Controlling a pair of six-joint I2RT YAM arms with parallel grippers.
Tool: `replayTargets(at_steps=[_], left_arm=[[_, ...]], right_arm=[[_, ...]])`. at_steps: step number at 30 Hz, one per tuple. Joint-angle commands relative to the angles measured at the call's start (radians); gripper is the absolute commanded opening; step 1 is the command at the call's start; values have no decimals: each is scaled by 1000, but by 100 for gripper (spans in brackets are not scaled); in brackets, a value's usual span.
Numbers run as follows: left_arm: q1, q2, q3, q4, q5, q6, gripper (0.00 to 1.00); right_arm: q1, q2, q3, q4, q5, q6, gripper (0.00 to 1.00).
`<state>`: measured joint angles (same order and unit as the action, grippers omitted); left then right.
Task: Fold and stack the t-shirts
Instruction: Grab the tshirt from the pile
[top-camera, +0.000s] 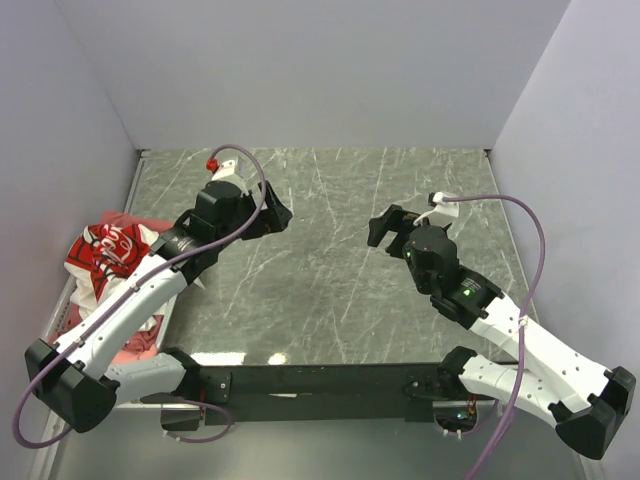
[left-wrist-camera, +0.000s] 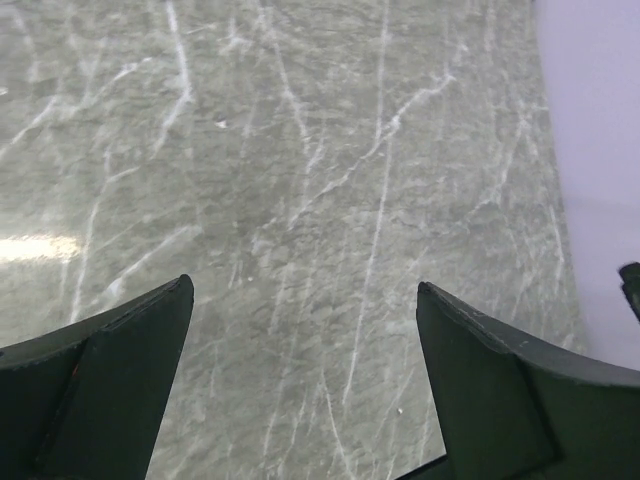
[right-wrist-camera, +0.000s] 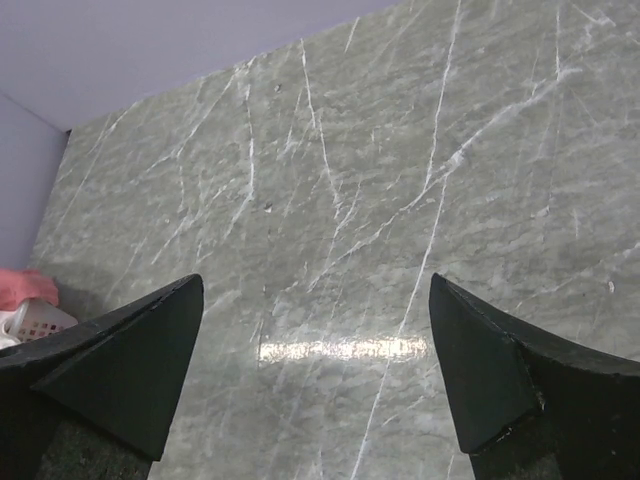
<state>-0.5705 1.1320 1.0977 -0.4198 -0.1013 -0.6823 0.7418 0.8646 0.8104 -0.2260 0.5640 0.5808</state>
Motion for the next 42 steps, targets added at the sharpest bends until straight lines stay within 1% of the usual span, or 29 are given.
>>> replayTargets(at_steps=[1, 3, 6, 7, 8, 10, 11, 12, 13, 14, 15, 17, 18, 19, 20, 21, 22, 23, 24, 27, 30, 31, 33, 34, 36, 37, 39, 41, 42], left_arm=[[4, -38, 36, -42, -79, -23, 99], [3, -44, 62, -97, -119, -26, 100], [6, -52, 105, -161, -218, -43, 100], [8, -54, 131, -215, -244, -54, 99], [11, -54, 145, -246, -300, -68, 99], [20, -57, 177, -324, -346, -98, 100], [26, -54, 186, -356, -427, -114, 99], [52, -52, 195, -400, -463, -159, 99], [81, -48, 211, -462, -489, -172, 100], [122, -44, 215, -488, -498, -178, 99], [220, -43, 215, -508, -499, -186, 99], [321, -55, 209, -542, -502, -178, 100], [407, -61, 203, -554, -527, -181, 100], [446, -67, 189, -568, -535, -186, 99], [486, -78, 179, -562, -535, -181, 99], [559, -81, 163, -550, -537, -168, 99], [604, -80, 137, -538, -540, -160, 99], [682, -68, 127, -510, -544, -146, 99], [722, -55, 117, -493, -549, -143, 99], [849, 0, 84, -394, -463, -108, 97], [886, 77, 87, -396, -479, -138, 97], [891, 92, 88, -399, -479, -143, 94], [903, 115, 90, -399, -459, -152, 85], [903, 115, 93, -401, -454, -157, 66], [902, 95, 100, -399, -434, -151, 44], [903, 88, 123, -407, -430, -146, 23], [902, 68, 200, -431, -413, -128, 1], [903, 36, 255, -444, -382, -82, 0], [903, 25, 316, -447, -349, -66, 0]], right_arm=[[4, -24, 1, -1, 17, -22, 100], [4, -29, -4, -7, 17, -25, 100], [4, -29, -5, -27, 20, -25, 100], [4, -26, -5, -35, 19, -25, 100], [4, -27, -4, -48, 17, -24, 100], [4, -26, -8, -53, 10, -25, 100], [4, -26, -13, -58, 5, -29, 100], [2, -29, -14, -59, -6, -33, 100], [4, -29, -14, -65, -10, -35, 100], [2, -32, -14, -70, -12, -35, 100], [4, -36, -16, -76, -18, -35, 100], [2, -45, -36, -58, -45, -39, 100], [4, -58, -45, -47, -59, -42, 100], [4, -62, -56, -36, -78, -44, 100], [4, -67, -69, -18, -88, -42, 100], [4, -70, -74, -13, -96, -41, 100], [4, -70, -80, -9, -114, -39, 100], [2, -70, -82, -3, -122, -36, 100], [4, -68, -83, 0, -131, -35, 100], [4, -75, -97, 14, -168, -33, 100], [4, -79, -112, 22, -174, -38, 100], [2, -81, -112, 19, -170, -38, 100], [4, -88, -114, 14, -158, -38, 100], [4, -88, -117, 14, -154, -41, 100], [4, -95, -117, 17, -153, -39, 100], [4, -95, -114, 17, -154, -38, 100], [4, -93, -109, 16, -161, -36, 99], [4, -90, -97, 14, -171, -32, 99], [4, -88, -90, 16, -182, -30, 99]])
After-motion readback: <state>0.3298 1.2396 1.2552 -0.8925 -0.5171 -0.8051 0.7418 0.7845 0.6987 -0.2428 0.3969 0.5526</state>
